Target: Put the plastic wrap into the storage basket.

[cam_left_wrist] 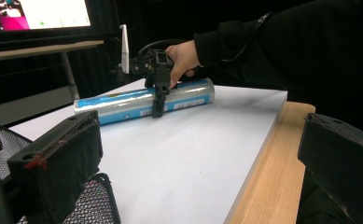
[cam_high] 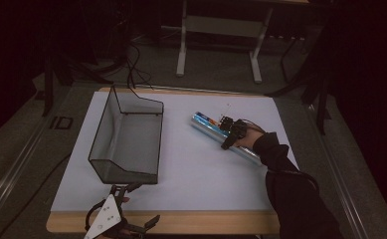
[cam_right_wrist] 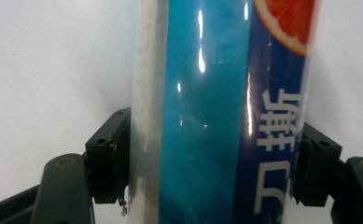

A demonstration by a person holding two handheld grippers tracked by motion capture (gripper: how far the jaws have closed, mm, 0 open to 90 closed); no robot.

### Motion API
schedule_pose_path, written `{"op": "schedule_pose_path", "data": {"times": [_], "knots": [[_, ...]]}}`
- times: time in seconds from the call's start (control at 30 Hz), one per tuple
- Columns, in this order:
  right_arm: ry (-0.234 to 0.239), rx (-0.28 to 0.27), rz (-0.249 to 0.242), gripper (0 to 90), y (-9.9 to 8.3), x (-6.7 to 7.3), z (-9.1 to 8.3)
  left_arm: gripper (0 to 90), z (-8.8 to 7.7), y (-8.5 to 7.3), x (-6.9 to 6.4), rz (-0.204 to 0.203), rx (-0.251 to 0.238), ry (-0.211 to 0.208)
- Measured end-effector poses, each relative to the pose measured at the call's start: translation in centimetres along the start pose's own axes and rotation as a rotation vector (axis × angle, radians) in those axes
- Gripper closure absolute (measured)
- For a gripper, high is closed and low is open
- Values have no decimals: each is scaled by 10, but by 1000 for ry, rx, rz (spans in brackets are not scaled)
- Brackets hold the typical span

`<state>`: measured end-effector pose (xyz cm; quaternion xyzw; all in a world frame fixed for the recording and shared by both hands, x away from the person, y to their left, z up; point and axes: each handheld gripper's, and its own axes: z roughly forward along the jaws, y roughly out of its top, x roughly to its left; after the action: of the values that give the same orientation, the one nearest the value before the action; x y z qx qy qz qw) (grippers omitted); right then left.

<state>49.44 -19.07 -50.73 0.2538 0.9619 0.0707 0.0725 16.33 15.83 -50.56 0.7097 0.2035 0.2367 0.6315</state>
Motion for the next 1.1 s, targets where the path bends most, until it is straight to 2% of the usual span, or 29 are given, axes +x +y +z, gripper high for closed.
{"op": "schedule_pose_path", "data": {"times": [0.13, 0.3, 0.47, 0.53, 0.6, 0.8, 0.87, 0.97, 1.03, 1.1], "knots": [[3, -4, 33, 311, 0, -1, 0, 4, 1, 0, 0, 1, 4, -3], [0, 10, 27, 311, 1, -1, 0, 4, 2, 0, 0, 2, 8, -6], [-13, 16, 42, 317, 2, 1, -1, 4, 2, 0, 0, 2, 6, -4], [16, 17, 70, 318, 2, 0, -2, 4, 1, 0, 0, 1, 5, -3], [33, -2, 97, 318, 2, 0, -4, 4, 2, 0, 1, 1, 5, -4], [39, -49, 113, 318, 4, 4, -26, 4, 2, 0, 0, 3, 6, -4], [27, -73, 113, 318, 4, 5, -35, 4, 3, 0, 0, 5, 7, -2], [41, -99, 141, 318, 5, 5, -44, 4, 3, 0, 0, 6, 9, -3], [50, -147, 181, 319, 6, 5, -54, 4, 3, 0, 0, 6, 9, -1], [67, -185, 198, 319, 7, 5, -62, 4, 3, 0, 0, 7, 10, 0]]}}
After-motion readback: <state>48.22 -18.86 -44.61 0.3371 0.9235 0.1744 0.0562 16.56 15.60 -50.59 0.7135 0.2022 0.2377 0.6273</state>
